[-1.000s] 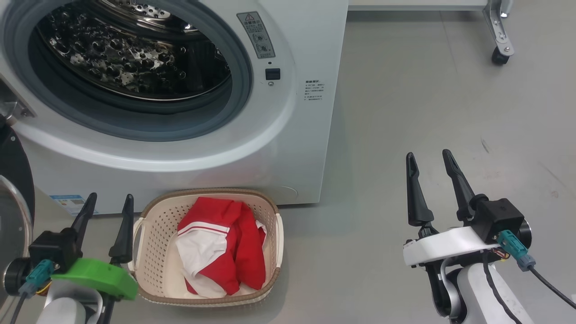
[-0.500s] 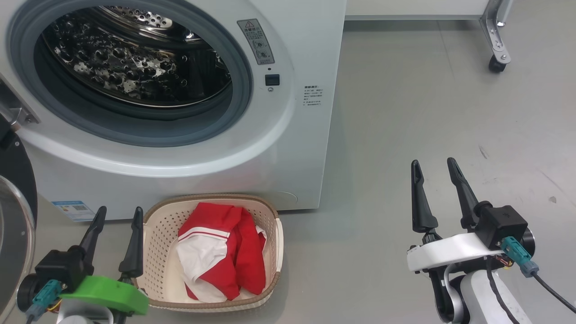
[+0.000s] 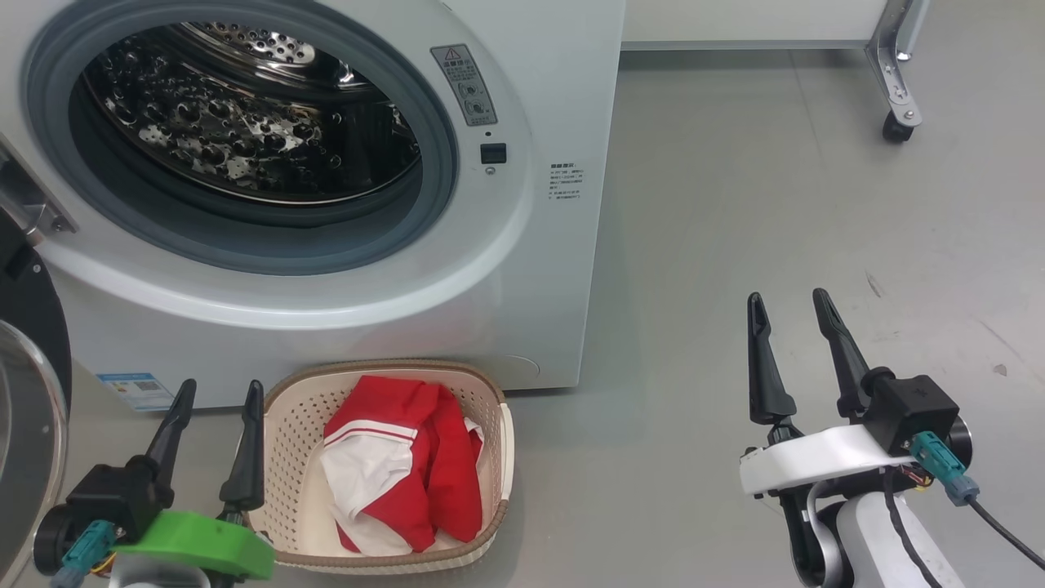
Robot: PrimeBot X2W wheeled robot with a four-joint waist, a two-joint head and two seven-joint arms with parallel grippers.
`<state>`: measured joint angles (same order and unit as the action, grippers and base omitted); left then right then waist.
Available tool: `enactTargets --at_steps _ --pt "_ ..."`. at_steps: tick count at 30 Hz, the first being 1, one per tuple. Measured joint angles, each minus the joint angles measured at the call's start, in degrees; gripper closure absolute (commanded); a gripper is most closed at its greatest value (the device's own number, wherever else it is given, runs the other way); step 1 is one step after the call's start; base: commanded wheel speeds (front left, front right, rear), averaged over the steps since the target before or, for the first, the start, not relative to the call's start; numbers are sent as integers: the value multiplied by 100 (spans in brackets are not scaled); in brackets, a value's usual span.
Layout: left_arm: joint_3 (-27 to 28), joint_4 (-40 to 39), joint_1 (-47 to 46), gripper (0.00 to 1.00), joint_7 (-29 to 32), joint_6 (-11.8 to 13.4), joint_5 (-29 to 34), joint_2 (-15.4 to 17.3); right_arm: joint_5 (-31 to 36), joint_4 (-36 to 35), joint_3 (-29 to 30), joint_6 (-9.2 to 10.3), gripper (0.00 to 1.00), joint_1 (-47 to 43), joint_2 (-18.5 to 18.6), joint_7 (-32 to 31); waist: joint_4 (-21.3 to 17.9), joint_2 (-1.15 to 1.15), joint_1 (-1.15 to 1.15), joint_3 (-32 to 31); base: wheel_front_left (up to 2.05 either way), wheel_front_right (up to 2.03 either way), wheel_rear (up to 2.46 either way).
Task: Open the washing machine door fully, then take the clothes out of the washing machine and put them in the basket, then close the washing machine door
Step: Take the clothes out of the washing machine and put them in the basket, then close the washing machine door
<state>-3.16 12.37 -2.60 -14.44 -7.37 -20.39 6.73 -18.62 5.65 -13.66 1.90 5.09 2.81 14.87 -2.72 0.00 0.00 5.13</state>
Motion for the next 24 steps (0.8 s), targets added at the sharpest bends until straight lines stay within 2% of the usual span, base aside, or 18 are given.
enactTargets --at_steps 24 --pt "90 -179 125 0 0 0 59 -80 1 -42 57 -31 0 -104 -1 0 -17 0 0 29 0 0 0"
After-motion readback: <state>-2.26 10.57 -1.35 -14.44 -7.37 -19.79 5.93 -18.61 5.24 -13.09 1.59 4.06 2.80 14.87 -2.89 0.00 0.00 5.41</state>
